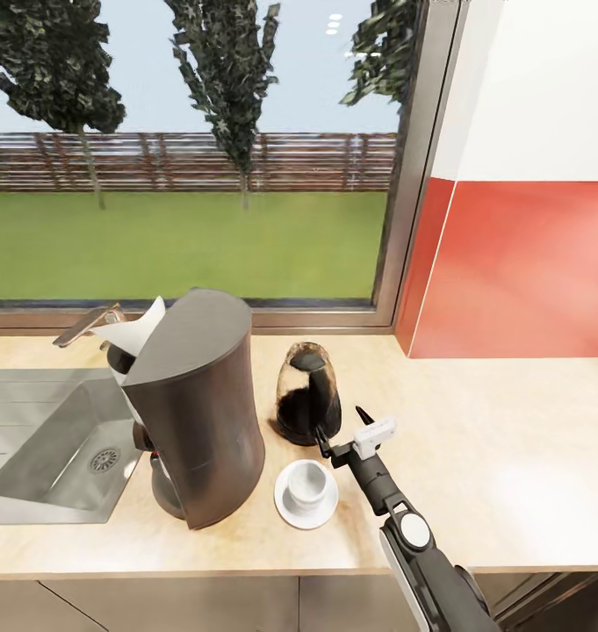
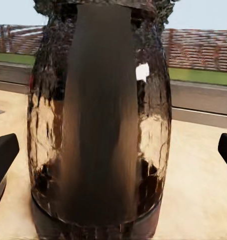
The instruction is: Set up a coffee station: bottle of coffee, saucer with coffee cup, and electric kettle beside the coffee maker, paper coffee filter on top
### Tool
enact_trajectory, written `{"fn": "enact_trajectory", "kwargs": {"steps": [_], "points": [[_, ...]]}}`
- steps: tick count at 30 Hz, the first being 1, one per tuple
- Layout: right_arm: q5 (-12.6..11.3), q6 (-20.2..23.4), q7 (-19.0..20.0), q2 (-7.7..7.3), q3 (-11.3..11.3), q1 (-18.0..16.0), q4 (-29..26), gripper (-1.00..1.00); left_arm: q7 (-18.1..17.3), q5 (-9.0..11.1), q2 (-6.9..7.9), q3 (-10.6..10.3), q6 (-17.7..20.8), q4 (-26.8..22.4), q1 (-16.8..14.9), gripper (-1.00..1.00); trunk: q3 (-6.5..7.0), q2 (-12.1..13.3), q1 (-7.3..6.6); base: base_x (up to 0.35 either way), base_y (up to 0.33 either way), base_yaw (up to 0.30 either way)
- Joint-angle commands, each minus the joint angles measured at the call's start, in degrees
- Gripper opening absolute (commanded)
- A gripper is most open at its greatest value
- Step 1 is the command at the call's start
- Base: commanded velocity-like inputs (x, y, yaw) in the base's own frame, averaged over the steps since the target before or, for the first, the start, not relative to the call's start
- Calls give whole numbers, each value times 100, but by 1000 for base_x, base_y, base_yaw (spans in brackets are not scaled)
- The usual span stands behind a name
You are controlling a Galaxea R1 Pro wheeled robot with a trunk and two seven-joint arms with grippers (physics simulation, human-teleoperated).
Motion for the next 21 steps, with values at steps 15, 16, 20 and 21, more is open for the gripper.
{"fn": "enact_trajectory", "kwargs": {"steps": [15,16,20,21], "points": [[47,-17,7,3,-9,-2,-22,100,162,37,8,103,-33,-3,-3,100,-10,-11,1,-317,-80,0],[47,-17,8,3,-9,-3,-23,100,163,38,8,103,-33,-3,-3,100,-10,-11,1,-335,-128,0],[47,-17,6,3,-9,-1,-22,100,163,42,8,103,-33,-3,-3,100,-10,-11,1,-335,-118,0],[47,-17,6,3,-9,-1,-18,100,163,43,11,103,-33,-3,-3,100,-10,-11,1,-335,-78,0]]}}
